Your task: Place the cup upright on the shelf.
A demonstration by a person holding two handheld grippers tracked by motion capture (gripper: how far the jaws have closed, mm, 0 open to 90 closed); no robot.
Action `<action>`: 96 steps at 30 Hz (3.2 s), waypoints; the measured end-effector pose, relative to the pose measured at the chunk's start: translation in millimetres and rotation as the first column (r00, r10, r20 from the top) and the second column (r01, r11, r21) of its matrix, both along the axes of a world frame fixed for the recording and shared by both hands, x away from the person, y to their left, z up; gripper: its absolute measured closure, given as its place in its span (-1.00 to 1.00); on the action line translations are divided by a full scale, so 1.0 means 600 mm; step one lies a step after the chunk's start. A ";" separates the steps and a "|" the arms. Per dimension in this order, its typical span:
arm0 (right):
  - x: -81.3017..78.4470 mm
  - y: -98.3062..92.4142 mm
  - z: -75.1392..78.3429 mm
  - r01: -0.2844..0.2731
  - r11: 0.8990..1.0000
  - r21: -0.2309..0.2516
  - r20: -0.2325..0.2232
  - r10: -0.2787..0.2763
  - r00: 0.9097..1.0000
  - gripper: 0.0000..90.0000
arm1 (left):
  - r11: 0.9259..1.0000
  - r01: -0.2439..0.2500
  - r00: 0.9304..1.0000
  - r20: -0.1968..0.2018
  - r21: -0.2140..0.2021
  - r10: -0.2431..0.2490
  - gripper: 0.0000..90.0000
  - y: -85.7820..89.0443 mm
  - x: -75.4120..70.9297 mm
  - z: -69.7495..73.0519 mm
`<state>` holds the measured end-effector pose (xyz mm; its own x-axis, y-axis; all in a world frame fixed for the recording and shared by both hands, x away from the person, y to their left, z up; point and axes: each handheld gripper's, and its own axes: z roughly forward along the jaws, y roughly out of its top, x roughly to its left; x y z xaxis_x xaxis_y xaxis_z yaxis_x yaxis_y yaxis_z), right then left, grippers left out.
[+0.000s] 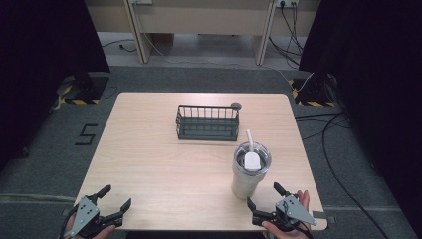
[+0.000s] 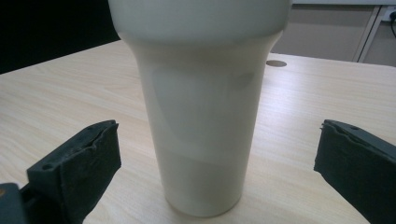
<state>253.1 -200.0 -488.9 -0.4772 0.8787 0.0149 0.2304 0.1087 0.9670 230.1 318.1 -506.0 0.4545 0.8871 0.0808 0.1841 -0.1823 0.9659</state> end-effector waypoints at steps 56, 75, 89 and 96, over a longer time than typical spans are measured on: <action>0.108 0.071 0.016 -0.029 0.999 -0.025 0.006 0.029 1.000 -0.77 | 1.000 0.017 1.000 0.005 0.003 -0.017 -0.62 -0.001 0.000 0.001; 0.136 0.094 0.065 -0.024 1.000 -0.007 0.049 0.025 0.999 -0.77 | 1.000 0.007 1.000 0.005 0.001 -0.007 -0.61 0.000 -0.001 0.002; 0.164 0.108 0.086 -0.012 1.000 0.002 0.061 0.012 0.998 -0.77 | 1.000 0.006 1.000 0.006 -0.001 -0.006 -0.61 0.001 -0.001 0.002; 0.180 0.115 0.099 -0.008 1.000 0.010 0.072 0.007 0.997 -0.77 | 1.000 0.005 1.000 0.006 -0.002 -0.005 -0.61 0.002 0.000 0.002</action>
<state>361.1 -131.2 -429.5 -0.4839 0.8750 -0.0110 0.1591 0.1003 0.9821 229.9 319.1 -504.9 0.4588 0.8847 0.0819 0.1777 -0.1817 0.9672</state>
